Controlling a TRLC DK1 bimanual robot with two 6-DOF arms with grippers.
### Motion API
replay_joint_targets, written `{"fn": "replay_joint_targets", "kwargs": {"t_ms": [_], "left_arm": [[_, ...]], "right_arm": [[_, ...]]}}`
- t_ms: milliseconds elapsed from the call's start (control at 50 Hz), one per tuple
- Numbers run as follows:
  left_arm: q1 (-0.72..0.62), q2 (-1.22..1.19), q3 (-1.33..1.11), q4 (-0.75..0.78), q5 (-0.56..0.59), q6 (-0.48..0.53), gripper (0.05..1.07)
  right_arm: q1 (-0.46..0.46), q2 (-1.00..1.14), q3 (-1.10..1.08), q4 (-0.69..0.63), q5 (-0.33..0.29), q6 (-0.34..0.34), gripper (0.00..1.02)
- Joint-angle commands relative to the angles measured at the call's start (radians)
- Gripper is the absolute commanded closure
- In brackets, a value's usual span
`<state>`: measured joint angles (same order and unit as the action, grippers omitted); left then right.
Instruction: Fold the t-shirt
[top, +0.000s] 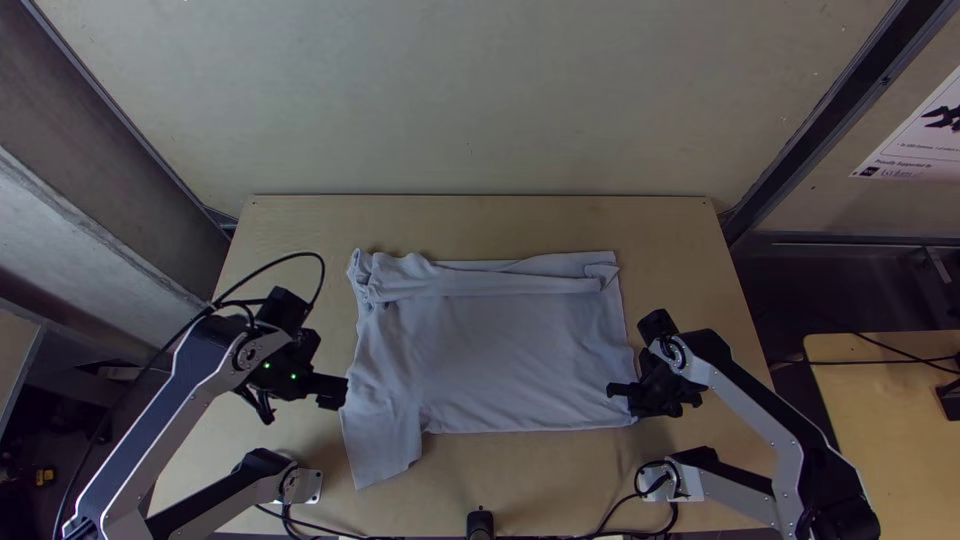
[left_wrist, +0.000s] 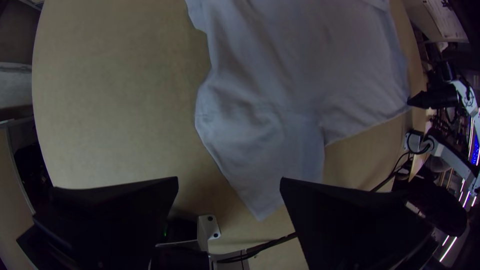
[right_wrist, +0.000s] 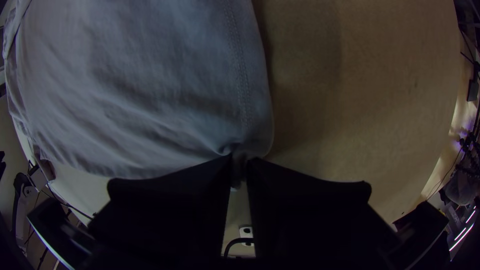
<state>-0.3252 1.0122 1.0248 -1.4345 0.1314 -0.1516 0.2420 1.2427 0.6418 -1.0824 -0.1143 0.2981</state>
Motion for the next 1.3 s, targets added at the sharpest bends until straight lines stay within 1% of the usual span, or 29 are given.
{"fn": "replay_joint_targets", "kwargs": {"t_ms": [0, 80, 180, 240, 320, 460, 540, 740, 880, 920, 1000, 1020, 1060, 1140, 1160, 1180, 1280], "left_arm": [[-0.034, 0.031, -0.065, -0.033, 0.007, -0.023, 0.10], [-0.066, 0.062, -0.104, -0.030, 0.007, -0.020, 0.10], [-0.074, 0.085, -0.166, 0.037, 0.004, -0.025, 0.10], [-0.086, 0.112, -0.193, 0.048, 0.004, -0.034, 0.10], [-0.130, 0.131, -0.238, 0.103, -0.033, -0.071, 0.10], [-0.206, 0.184, -0.295, 0.169, -0.055, -0.134, 0.10], [-0.218, 0.203, -0.313, 0.209, -0.055, -0.140, 0.10], [-0.233, 0.244, -0.339, 0.247, -0.059, -0.141, 0.11], [-0.261, 0.278, -0.341, 0.263, -0.052, -0.143, 0.29], [-0.276, 0.281, -0.339, 0.269, -0.053, -0.144, 0.32], [-0.298, 0.293, -0.339, 0.275, -0.042, -0.154, 0.32], [-0.302, 0.296, -0.339, 0.276, -0.041, -0.154, 0.35], [-0.310, 0.304, -0.336, 0.289, -0.038, -0.155, 0.45], [-0.325, 0.313, -0.321, 0.309, -0.036, -0.160, 0.73], [-0.327, 0.315, -0.319, 0.315, -0.036, -0.160, 0.76], [-0.328, 0.316, -0.319, 0.322, -0.036, -0.157, 0.77], [-0.339, 0.321, -0.335, 0.348, -0.018, -0.149, 0.78]], "right_arm": [[-0.004, 0.003, -0.001, 0.001, -0.005, -0.010, 1.00], [-0.007, 0.003, 0.002, 0.007, -0.005, -0.007, 1.00], [-0.007, 0.004, 0.012, 0.010, -0.005, -0.004, 1.00], [-0.009, 0.006, 0.018, 0.010, -0.005, -0.004, 1.00], [-0.010, 0.006, 0.019, 0.012, -0.005, -0.004, 1.00], [-0.010, 0.011, 0.016, 0.022, -0.005, -0.002, 1.00], [-0.012, 0.015, 0.015, 0.030, -0.005, -0.001, 1.00], [-0.012, 0.034, 0.013, 0.053, -0.005, 0.010, 1.00], [-0.012, 0.046, 0.019, 0.064, -0.005, 0.010, 1.00], [-0.012, 0.050, 0.022, 0.064, -0.005, 0.010, 1.00], [-0.015, 0.063, 0.030, 0.065, -0.005, 0.010, 1.00], [-0.015, 0.066, 0.032, 0.067, -0.005, 0.010, 1.00], [-0.018, 0.072, 0.036, 0.068, -0.005, 0.010, 1.00], [-0.021, 0.080, 0.041, 0.075, -0.005, 0.010, 1.00], [-0.021, 0.081, 0.044, 0.075, -0.005, 0.010, 1.00], [-0.021, 0.083, 0.045, 0.075, -0.005, 0.010, 1.00], [-0.024, 0.086, 0.052, 0.075, -0.005, 0.010, 1.00]]}}
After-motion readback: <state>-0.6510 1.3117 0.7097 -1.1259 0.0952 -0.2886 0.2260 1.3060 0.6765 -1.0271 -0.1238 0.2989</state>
